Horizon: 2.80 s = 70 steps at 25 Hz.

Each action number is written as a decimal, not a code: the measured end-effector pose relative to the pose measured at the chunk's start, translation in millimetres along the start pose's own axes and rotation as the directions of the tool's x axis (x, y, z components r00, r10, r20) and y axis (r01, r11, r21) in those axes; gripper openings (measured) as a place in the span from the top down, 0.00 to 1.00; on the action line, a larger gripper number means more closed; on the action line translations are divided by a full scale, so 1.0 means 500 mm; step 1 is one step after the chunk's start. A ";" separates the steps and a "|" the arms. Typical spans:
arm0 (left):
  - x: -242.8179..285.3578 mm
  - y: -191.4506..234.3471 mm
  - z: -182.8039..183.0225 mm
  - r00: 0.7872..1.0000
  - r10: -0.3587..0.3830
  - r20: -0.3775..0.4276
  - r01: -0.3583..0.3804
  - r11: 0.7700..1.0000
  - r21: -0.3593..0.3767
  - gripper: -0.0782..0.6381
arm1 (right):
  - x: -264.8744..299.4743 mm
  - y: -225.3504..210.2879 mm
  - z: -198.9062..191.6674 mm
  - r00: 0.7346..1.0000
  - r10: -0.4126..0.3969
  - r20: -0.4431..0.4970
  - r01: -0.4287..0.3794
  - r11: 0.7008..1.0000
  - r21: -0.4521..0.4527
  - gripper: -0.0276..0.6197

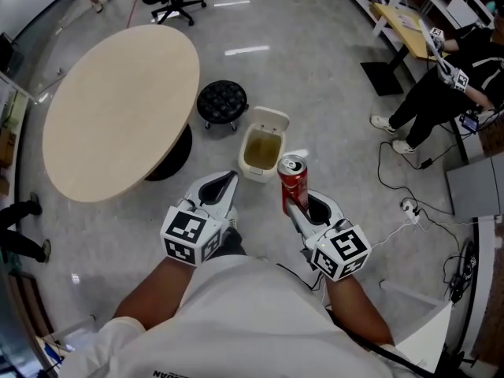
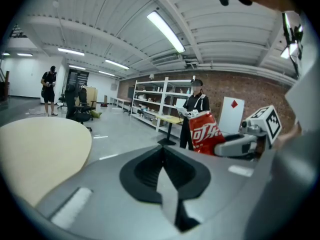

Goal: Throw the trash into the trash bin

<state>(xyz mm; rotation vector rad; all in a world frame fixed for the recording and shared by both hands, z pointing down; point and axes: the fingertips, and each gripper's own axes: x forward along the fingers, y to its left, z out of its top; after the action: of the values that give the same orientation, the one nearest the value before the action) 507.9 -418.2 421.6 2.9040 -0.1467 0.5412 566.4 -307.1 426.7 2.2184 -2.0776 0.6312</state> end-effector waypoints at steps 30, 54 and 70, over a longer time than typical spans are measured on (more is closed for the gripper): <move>0.183 0.257 -0.066 0.978 -0.132 -0.162 0.123 0.990 -0.066 0.88 | 0.343 -0.147 -0.063 0.961 -0.128 -0.246 0.139 0.990 0.027 0.79; 0.358 0.260 -0.372 0.891 -0.001 -0.454 -0.058 0.992 -0.115 0.88 | 0.519 -0.404 -0.520 0.827 -0.015 -0.562 0.184 0.952 0.245 0.79; 0.477 0.280 -0.506 0.853 0.003 -0.521 -0.109 0.979 -0.172 0.88 | 0.630 -0.485 -0.712 0.691 0.055 -0.720 0.106 0.978 0.177 0.79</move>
<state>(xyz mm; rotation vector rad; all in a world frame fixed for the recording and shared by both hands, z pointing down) 623.4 -520.4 763.5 2.4621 -0.1936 1.2231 712.7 -474.4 911.9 1.6257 -1.5950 1.4880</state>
